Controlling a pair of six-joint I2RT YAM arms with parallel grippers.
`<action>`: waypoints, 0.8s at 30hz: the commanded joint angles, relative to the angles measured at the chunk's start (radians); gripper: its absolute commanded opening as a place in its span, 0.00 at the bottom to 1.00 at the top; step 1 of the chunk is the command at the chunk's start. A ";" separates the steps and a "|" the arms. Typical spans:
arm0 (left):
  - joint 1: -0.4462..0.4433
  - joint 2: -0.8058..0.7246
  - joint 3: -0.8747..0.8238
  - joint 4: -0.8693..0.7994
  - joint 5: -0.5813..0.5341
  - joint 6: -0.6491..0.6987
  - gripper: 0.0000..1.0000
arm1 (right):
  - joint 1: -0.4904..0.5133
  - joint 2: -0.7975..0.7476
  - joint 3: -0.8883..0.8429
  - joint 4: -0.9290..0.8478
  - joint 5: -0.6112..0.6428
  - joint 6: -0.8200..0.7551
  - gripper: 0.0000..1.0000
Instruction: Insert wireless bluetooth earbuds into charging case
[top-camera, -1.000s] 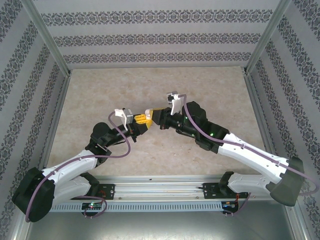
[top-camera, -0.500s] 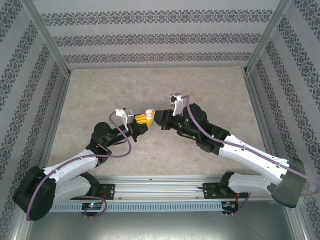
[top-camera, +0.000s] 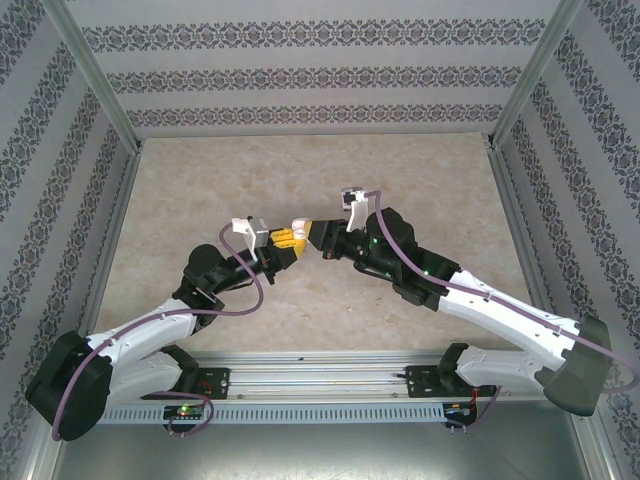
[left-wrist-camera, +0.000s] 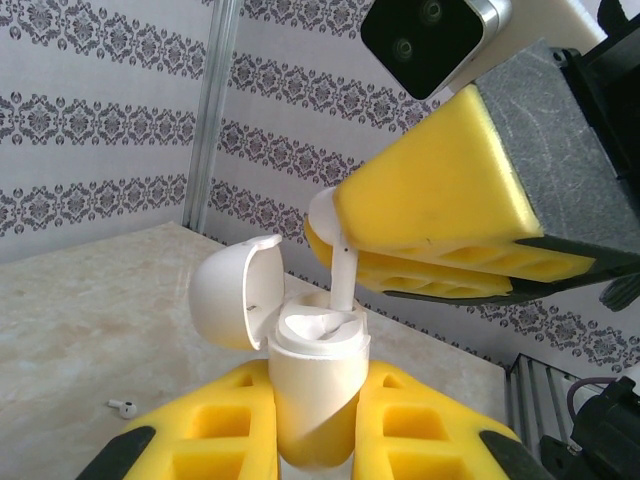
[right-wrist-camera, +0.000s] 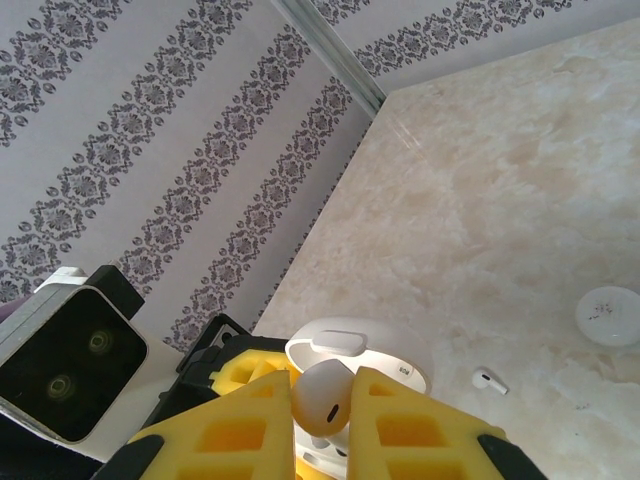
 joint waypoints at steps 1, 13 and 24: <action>-0.021 -0.007 -0.001 0.062 -0.005 0.032 0.00 | 0.013 -0.022 0.018 0.011 0.031 0.011 0.15; -0.029 -0.004 -0.004 0.055 -0.014 0.056 0.00 | 0.013 -0.016 0.018 0.035 0.015 0.036 0.15; -0.032 -0.005 -0.004 0.062 -0.021 0.057 0.00 | 0.013 -0.017 0.022 0.046 0.015 0.052 0.15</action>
